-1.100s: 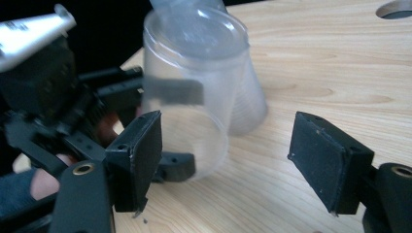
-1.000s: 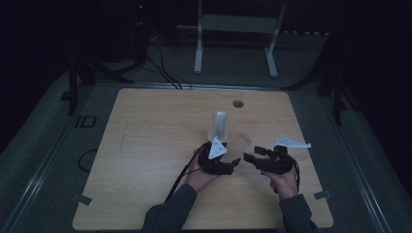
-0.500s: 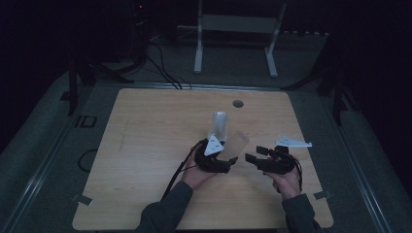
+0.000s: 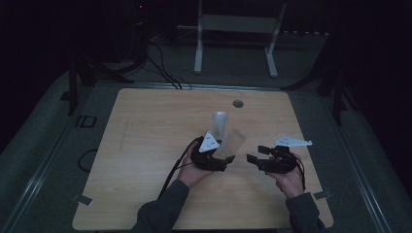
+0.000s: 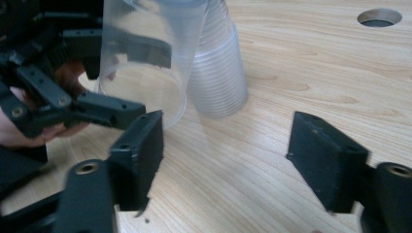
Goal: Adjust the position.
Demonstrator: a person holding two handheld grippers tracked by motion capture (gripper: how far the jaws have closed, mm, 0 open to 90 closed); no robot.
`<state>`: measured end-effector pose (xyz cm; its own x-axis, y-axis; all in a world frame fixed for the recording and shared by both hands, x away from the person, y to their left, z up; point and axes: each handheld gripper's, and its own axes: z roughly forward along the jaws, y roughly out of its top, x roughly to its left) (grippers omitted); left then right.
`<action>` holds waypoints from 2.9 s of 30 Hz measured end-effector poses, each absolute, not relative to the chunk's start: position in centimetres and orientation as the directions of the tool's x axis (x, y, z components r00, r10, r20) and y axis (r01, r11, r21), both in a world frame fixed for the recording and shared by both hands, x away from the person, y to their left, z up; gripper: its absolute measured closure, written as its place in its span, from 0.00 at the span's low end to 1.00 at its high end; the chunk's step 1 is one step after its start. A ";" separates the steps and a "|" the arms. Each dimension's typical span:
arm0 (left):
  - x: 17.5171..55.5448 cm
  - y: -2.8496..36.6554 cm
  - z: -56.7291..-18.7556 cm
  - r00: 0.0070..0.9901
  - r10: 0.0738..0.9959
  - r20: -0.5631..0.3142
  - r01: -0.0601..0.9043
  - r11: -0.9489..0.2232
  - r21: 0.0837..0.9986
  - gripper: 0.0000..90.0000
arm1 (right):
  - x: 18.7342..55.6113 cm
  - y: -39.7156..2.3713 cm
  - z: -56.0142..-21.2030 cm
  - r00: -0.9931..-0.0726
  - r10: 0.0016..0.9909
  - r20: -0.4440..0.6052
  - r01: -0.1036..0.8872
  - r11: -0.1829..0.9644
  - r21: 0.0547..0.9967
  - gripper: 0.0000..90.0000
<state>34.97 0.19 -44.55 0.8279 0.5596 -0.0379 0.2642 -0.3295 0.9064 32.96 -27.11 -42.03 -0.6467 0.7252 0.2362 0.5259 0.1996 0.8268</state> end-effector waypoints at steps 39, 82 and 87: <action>35.4 2.2 -42.9 0.860 0.509 -0.029 0.258 -0.387 0.885 0.28 | 33.0 -25.5 -39.8 -0.727 0.683 -0.074 0.435 0.541 0.720 0.35; 35.2 2.2 -43.4 0.894 0.446 0.030 0.230 -0.515 0.826 0.28 | 33.2 -25.2 -40.6 -0.748 0.655 -0.105 0.430 0.599 0.675 0.35; 35.2 2.3 -43.3 0.899 0.436 0.037 0.222 -0.526 0.821 0.28 | 33.0 -25.2 -40.7 -0.752 0.651 -0.103 0.432 0.605 0.669 0.35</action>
<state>35.18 2.26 -43.35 0.8991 0.4362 0.0367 0.2217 -0.5261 0.8210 33.04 -25.19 -40.74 -0.7521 0.6509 -0.1030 0.4321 0.6051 0.6687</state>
